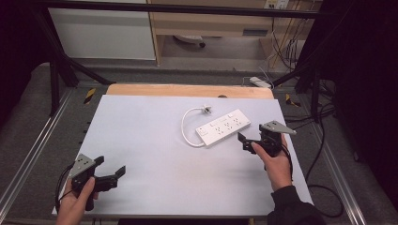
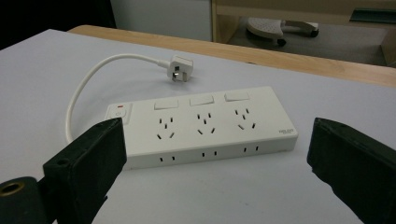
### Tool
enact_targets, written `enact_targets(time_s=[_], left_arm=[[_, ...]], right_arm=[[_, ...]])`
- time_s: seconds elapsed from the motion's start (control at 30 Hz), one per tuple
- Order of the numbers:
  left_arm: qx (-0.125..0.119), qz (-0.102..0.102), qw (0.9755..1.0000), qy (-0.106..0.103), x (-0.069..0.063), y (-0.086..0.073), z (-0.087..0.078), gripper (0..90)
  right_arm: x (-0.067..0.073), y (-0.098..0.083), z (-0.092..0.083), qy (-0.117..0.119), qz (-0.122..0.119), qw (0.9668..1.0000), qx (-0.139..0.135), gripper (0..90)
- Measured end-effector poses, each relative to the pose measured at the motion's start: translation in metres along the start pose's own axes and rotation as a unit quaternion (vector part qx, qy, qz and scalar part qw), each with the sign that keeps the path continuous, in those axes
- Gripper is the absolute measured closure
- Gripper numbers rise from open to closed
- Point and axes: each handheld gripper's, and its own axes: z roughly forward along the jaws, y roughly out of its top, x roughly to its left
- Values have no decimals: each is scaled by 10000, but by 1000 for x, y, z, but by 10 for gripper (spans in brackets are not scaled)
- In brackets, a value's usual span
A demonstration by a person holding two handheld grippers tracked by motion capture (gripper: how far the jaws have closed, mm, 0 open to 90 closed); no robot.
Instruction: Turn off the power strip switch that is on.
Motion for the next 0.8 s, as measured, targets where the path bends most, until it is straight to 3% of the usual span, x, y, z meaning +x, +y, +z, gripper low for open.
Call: enact_targets(time_s=[0.2,0.53,0.8], left_arm=[[12,11,10000,-7,0,0,0,59],[55,43,10000,-37,-2,-1,0,59],[39,45,10000,-46,-2,-1,0,59]], right_arm=[[6,7,12,-25,-146,9999,84,60],[3,15,28,-143,-91,9996,209,73],[10,25,35,-176,-102,9997,157,109]])
